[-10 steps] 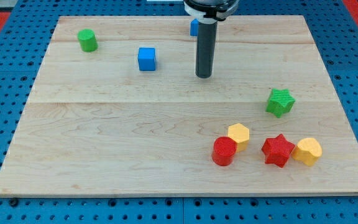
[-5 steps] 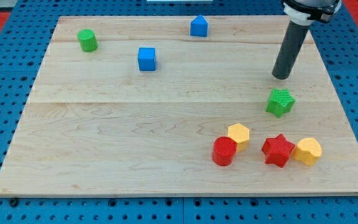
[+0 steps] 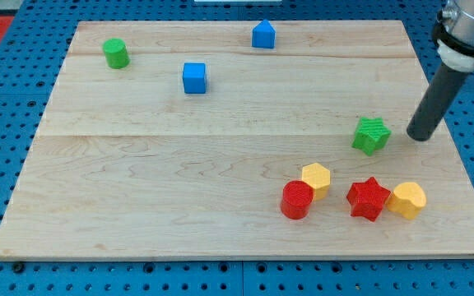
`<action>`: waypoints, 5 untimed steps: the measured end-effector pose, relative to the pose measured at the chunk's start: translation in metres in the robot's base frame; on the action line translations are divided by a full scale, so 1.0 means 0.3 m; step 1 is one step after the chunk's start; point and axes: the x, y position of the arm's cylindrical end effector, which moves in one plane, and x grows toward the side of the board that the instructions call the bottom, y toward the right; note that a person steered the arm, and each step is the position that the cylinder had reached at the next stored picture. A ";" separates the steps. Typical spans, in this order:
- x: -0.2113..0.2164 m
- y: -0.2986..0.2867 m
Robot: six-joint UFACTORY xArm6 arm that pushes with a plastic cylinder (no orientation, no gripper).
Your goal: Move the green star diagonal to red circle
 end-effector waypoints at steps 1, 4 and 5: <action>0.018 -0.003; 0.018 -0.196; 0.018 -0.143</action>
